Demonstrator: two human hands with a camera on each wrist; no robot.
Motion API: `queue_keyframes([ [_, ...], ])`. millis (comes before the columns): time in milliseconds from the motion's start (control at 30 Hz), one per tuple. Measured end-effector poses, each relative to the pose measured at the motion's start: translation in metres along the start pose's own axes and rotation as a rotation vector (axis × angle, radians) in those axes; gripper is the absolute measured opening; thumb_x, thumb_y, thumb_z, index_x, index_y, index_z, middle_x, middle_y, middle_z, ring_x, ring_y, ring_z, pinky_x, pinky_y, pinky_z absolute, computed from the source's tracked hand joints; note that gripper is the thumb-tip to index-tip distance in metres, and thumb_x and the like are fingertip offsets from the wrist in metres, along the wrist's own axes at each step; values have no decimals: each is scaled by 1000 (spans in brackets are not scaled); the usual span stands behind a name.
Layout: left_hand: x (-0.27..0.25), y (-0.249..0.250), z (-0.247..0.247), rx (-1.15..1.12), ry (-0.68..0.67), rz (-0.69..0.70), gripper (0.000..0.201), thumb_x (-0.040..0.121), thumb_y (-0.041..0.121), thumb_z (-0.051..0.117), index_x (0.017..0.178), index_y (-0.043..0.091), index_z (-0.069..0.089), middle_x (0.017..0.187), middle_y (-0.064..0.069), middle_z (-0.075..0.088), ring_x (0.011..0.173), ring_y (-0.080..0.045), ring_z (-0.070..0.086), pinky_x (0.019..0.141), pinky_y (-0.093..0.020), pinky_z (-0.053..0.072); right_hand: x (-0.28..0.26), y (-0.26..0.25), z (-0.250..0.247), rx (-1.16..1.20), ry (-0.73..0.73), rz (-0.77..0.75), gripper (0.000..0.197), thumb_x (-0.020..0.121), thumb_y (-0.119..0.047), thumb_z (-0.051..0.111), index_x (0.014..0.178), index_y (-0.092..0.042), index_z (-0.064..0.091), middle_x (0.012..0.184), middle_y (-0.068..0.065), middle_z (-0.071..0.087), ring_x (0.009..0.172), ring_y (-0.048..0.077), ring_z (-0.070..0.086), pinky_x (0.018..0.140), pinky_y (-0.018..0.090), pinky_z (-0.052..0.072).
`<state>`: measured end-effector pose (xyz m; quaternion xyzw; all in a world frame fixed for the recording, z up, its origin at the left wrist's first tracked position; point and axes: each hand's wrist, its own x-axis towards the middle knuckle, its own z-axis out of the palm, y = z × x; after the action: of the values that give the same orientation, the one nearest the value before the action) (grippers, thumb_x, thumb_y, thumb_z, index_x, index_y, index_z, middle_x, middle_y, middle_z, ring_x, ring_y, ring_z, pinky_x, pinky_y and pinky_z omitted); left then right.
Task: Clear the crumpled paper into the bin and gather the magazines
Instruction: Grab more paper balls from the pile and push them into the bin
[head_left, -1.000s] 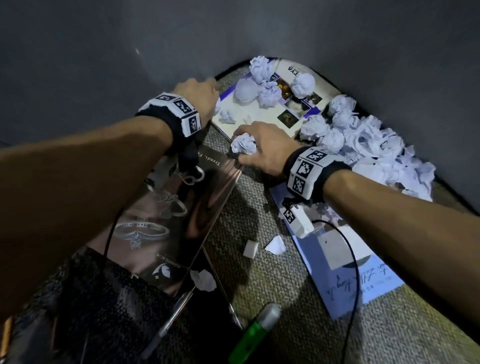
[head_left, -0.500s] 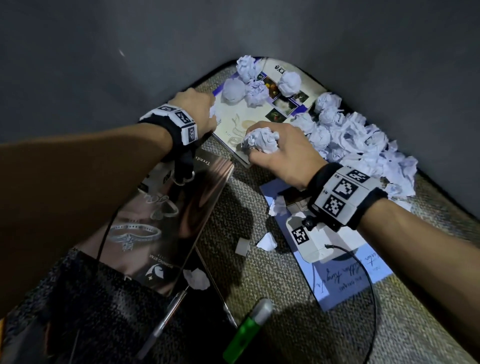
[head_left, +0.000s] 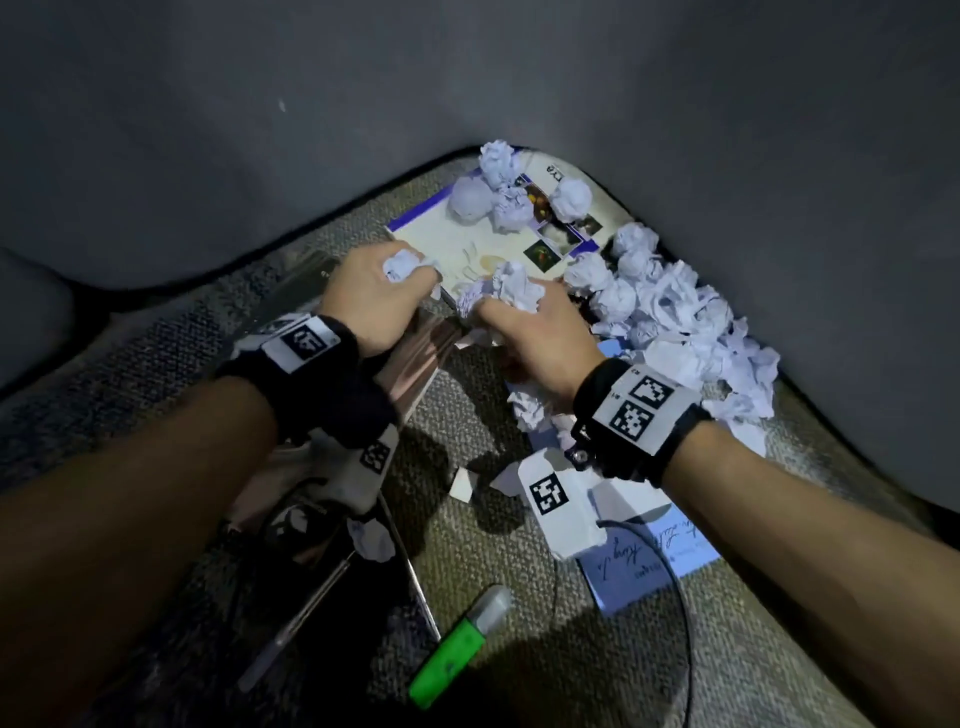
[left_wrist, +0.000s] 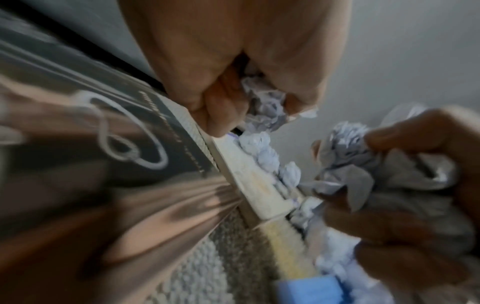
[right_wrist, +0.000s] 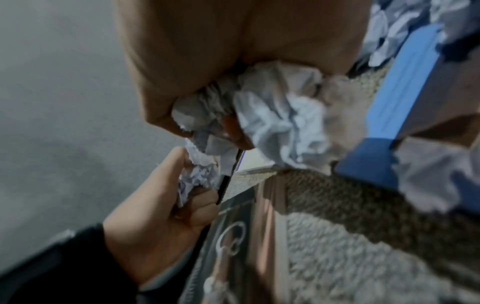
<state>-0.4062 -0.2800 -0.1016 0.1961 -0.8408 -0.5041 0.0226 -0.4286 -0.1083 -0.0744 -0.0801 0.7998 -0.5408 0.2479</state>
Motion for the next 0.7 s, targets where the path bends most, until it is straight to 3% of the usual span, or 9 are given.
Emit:
queue_keyframes([
  [133, -58, 8, -52, -320, 84, -11, 16, 76, 16, 47, 63, 9, 54, 54, 5, 46, 45, -7, 39, 47, -21, 33, -21, -41, 31, 371, -139, 177, 14, 81, -20, 59, 84, -12, 47, 74, 15, 43, 45, 17, 36, 43, 22, 29],
  [233, -128, -2, -123, -320, 186, 29, 21, 77, 21, 47, 57, 20, 53, 53, 2, 45, 46, -12, 40, 49, -27, 31, -41, -88, 78, 512, -343, 199, 10, 84, -19, 54, 82, -10, 48, 65, 11, 47, 42, 14, 30, 42, 19, 19],
  [333, -206, -13, -224, -326, 384, -64, 22, 75, 33, 53, 65, 14, 56, 54, 3, 47, 46, -11, 40, 49, -23, 32, -68, -132, 147, 438, -576, 160, 13, 89, -15, 46, 80, -13, 54, 61, 5, 46, 44, 12, 25, 43, 23, 13],
  [433, -292, -13, -339, -21, 659, -60, 12, 74, 27, 52, 64, 20, 53, 57, 10, 53, 52, 1, 46, 54, -16, 38, -104, -181, 228, 354, -717, 70, 11, 89, -15, 49, 82, -15, 57, 62, 5, 45, 42, 12, 29, 46, 22, 16],
  [500, -346, -21, -411, 235, 806, -149, 12, 77, 24, 53, 65, 24, 55, 61, 14, 60, 60, 5, 54, 63, -16, 43, -132, -214, 282, 375, -800, 33, 7, 91, -13, 48, 88, -10, 54, 55, 1, 43, 39, 11, 34, 45, 15, 23],
  [567, -386, -45, -470, 504, 904, -328, 16, 77, 31, 54, 72, 19, 61, 71, 2, 68, 75, -15, 66, 73, -29, 49, -162, -248, 334, 404, -897, -13, 9, 92, -15, 51, 97, -9, 47, 54, 0, 47, 36, 9, 36, 40, 12, 29],
  [633, -408, -84, -509, 665, 821, -578, 31, 74, 43, 51, 83, 18, 66, 86, -14, 69, 90, -32, 66, 80, -38, 48, -190, -277, 393, 408, -967, -38, 20, 82, -19, 61, 97, -10, 50, 61, 6, 50, 36, 9, 36, 39, 13, 28],
  [700, -415, -127, -522, 671, 558, -763, 40, 79, 51, 52, 99, 20, 66, 105, -18, 68, 101, -34, 63, 85, -38, 47, -212, -298, 452, 402, -961, -70, 34, 69, -25, 65, 99, -10, 58, 60, 6, 48, 39, 10, 38, 41, 16, 30],
])
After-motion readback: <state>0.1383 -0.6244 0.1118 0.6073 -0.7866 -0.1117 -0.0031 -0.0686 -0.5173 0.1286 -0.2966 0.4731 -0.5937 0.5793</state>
